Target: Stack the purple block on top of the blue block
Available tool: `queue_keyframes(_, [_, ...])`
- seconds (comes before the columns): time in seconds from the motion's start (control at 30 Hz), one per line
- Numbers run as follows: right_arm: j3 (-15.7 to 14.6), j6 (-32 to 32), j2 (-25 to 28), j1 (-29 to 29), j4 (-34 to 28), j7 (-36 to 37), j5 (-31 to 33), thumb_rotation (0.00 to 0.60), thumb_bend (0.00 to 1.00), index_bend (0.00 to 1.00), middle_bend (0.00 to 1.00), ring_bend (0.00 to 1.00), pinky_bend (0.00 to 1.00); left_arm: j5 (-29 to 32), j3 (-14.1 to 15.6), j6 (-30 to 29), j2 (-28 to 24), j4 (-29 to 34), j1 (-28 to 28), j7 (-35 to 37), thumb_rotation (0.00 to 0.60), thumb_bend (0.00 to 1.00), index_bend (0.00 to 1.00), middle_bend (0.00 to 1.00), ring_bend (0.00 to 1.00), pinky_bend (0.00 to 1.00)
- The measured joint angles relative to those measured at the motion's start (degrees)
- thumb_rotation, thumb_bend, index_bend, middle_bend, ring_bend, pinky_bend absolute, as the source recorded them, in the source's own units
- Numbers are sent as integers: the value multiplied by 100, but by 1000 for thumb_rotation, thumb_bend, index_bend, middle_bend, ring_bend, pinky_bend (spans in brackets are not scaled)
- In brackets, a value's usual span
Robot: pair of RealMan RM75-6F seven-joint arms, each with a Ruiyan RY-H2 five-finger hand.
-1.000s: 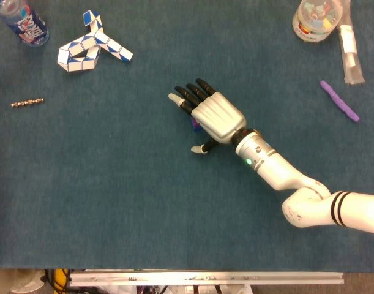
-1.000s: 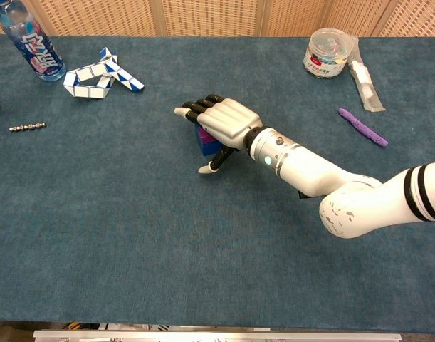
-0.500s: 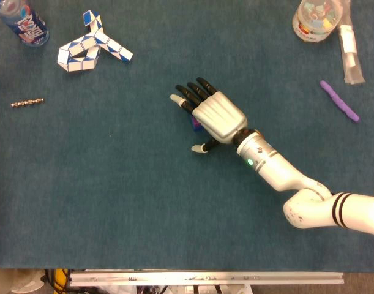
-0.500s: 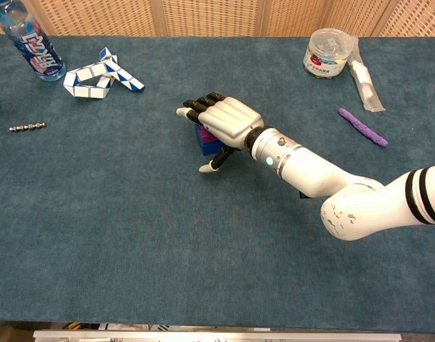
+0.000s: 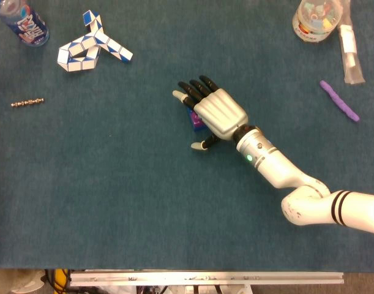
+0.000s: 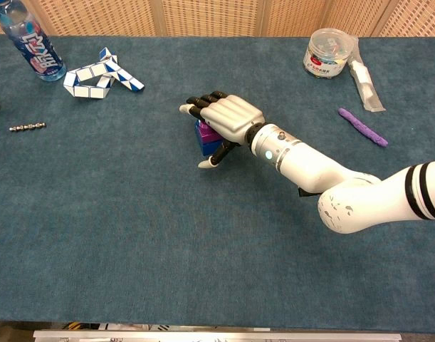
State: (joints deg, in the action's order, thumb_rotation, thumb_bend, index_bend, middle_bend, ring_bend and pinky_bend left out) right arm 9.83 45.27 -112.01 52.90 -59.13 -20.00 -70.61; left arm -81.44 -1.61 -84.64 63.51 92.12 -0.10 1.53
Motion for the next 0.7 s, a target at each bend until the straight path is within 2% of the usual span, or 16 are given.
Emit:
queue_keyframes(0.4, [-200,202,122,-151,-244,-105,-230,367,0,0,0,0,0,-17,3,-6,10,-11,1,7,600,169,205,185,193,309])
queue_keyframes(0.7, [-261,305,91,-201,-105,-239,-361,367,0,0,0,0,0,-10,1,-12,-1,5,6,5,600,169,205,185,193,309])
